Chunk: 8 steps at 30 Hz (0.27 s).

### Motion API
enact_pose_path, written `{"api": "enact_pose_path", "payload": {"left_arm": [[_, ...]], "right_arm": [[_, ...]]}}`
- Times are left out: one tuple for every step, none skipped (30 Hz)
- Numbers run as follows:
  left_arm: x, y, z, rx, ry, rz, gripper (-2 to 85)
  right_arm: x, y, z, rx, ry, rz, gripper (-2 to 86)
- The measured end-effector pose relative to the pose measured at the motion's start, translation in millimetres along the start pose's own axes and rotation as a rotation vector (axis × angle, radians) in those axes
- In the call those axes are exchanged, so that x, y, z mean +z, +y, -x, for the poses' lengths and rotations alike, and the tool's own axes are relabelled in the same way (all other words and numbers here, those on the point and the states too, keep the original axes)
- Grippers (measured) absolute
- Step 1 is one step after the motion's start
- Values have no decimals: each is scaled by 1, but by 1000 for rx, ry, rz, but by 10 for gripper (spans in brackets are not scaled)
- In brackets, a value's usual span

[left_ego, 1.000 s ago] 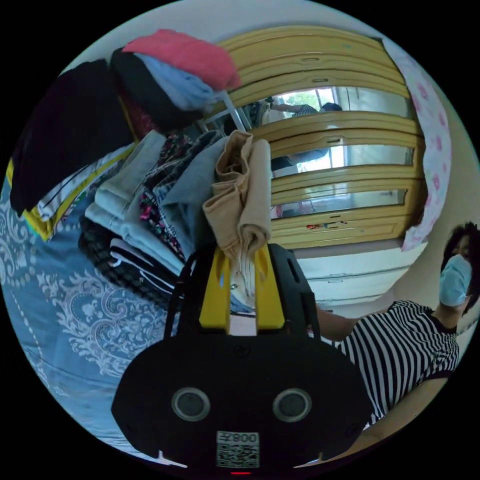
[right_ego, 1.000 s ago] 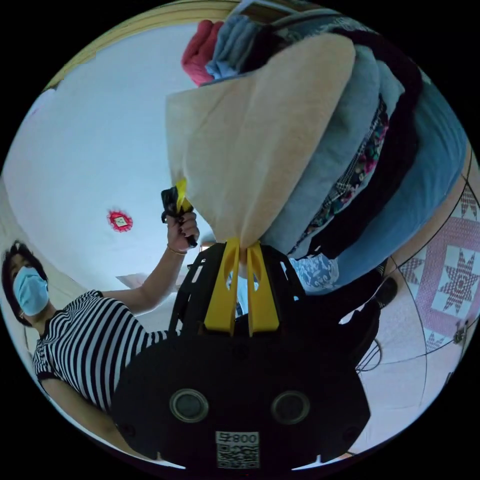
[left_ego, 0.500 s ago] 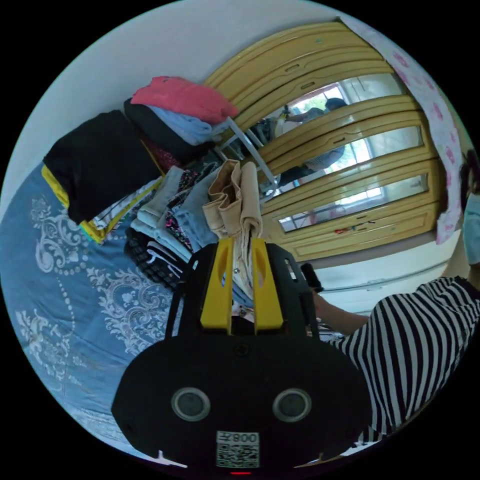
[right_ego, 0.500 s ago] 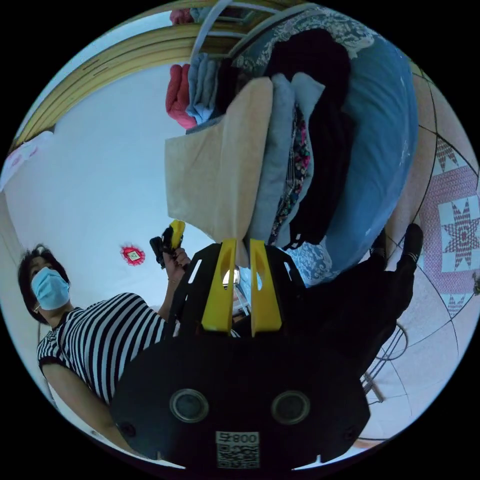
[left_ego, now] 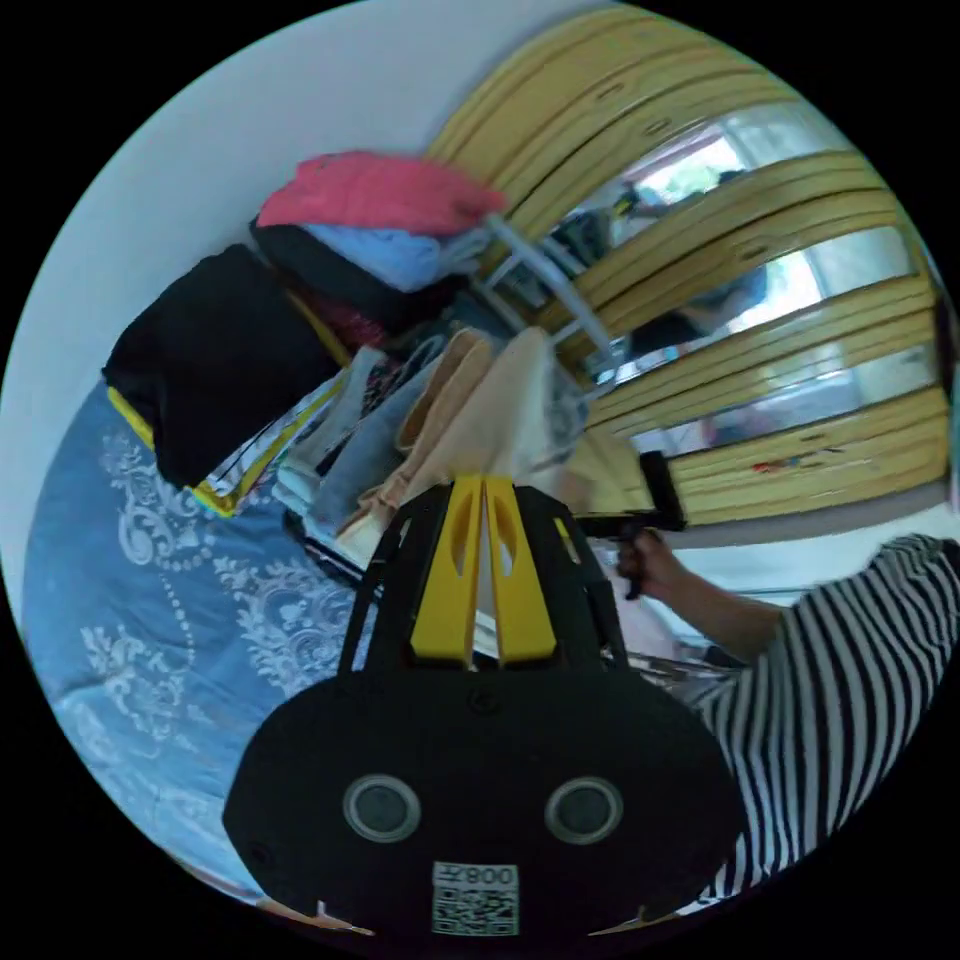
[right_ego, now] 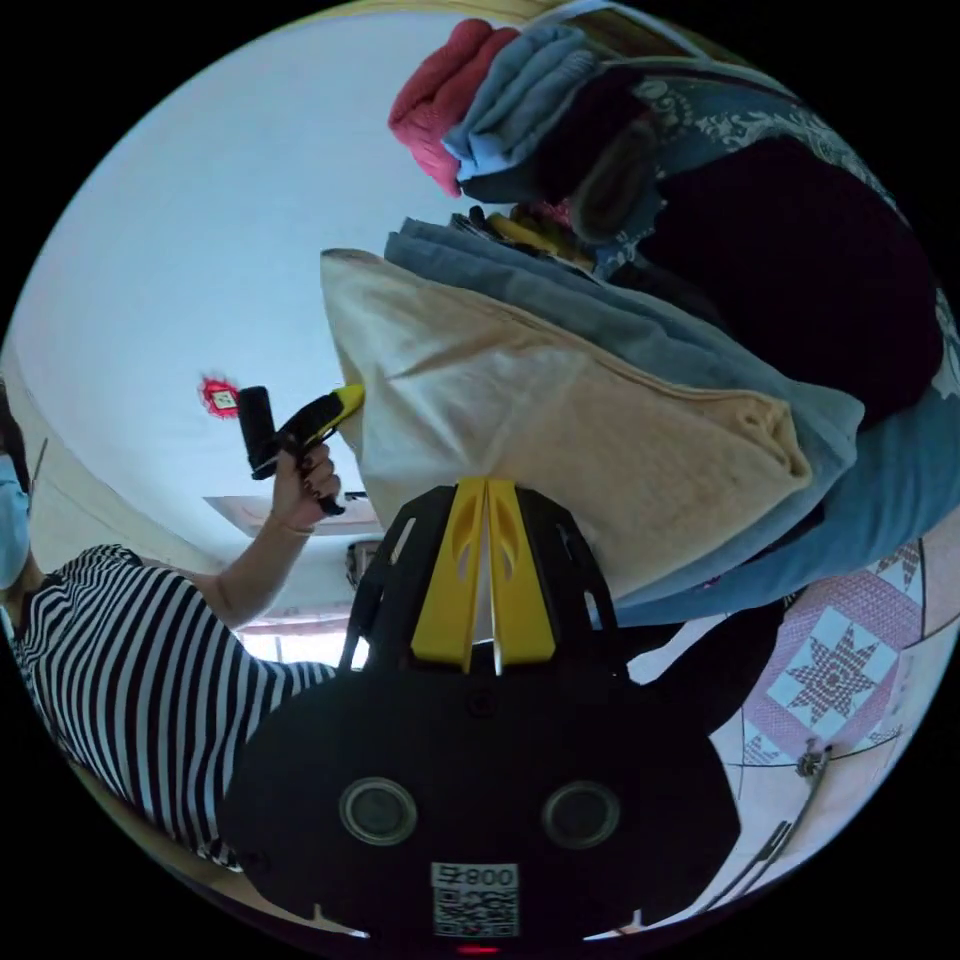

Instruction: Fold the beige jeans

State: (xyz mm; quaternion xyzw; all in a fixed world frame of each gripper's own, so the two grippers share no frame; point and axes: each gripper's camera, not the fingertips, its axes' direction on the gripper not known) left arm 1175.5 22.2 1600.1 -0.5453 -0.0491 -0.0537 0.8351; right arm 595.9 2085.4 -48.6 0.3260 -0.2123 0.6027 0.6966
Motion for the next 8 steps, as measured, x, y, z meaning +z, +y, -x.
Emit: {"api": "enact_pose_path", "payload": {"left_arm": [[6,-2,2,-9,-8,1,2],[11,-3,9,-52,47,-13,2],[10,-2,14,-115,121,-34,3],[9,-1,13,-137,139,-40,3],[6,2,9,-160,139,-41,3],[3,3,1,-165,119,-35,3],[1,3,-3,-161,112,-34,3],[-3,3,-13,-141,112,-43,3]], "right_arm": [[1,-5,-9,16,-44,3,1],[-1,-10,-15,30,-92,7,1],[-3,-13,-15,29,-104,12,1],[-8,-18,-13,17,-112,24,2],[-18,-24,-9,-1,-122,15,3],[-25,-27,-7,-11,-134,0,3],[-41,-34,-4,-36,-152,-41,5],[-58,-43,-1,-56,-139,-89,8]]}}
